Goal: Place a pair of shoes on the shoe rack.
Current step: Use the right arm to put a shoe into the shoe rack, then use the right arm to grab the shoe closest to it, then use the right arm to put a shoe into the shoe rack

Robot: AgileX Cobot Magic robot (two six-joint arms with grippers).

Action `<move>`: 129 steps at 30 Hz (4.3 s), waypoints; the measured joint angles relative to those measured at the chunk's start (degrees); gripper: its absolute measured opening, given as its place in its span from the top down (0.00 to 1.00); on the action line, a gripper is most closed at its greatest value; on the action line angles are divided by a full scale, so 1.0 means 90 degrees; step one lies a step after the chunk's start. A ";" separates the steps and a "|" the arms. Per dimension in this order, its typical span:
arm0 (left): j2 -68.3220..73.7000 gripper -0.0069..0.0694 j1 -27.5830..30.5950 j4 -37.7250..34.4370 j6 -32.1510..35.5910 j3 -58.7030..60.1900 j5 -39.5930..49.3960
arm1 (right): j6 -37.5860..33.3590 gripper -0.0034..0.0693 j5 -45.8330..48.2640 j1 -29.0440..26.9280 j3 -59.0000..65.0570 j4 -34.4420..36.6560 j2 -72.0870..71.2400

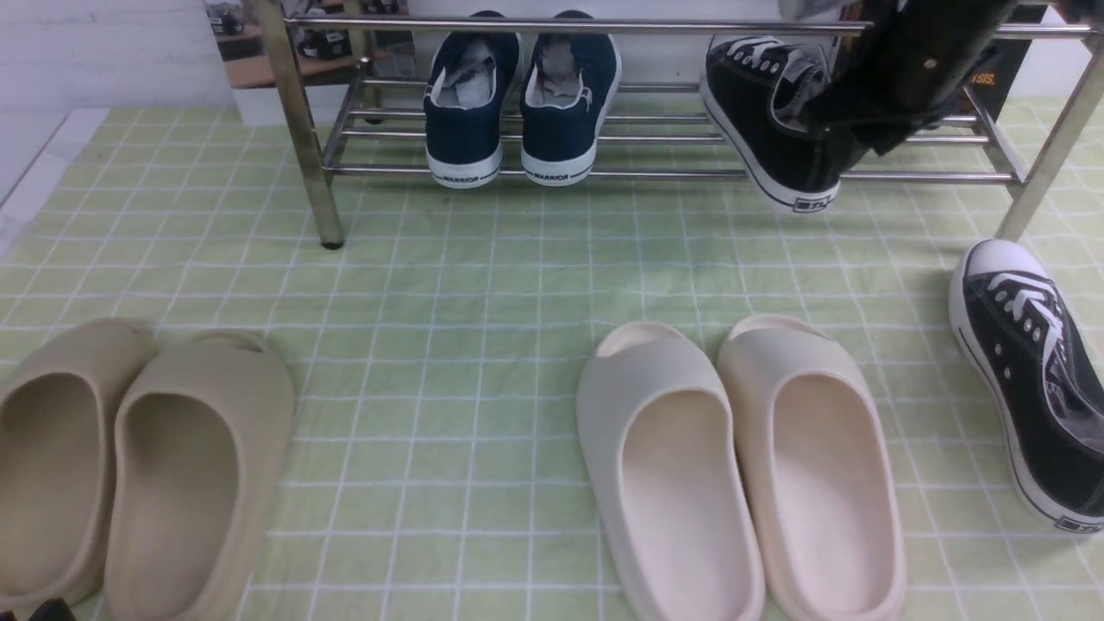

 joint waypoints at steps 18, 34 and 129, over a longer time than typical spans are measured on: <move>0.0000 0.60 0.0000 0.0000 0.0000 0.0000 0.0000 | 0.1869 0.46 -0.1034 0.0000 0.6046 -0.1331 -0.3231; 0.0000 0.60 0.0000 0.0000 0.0000 0.0000 0.0000 | 0.2851 0.59 -0.2559 0.0000 0.6866 -0.2507 -0.1690; 0.0000 0.60 0.0000 -0.0008 0.0000 0.0000 0.0000 | 0.0493 0.86 -0.1055 -0.0517 0.2184 -0.0852 -0.0179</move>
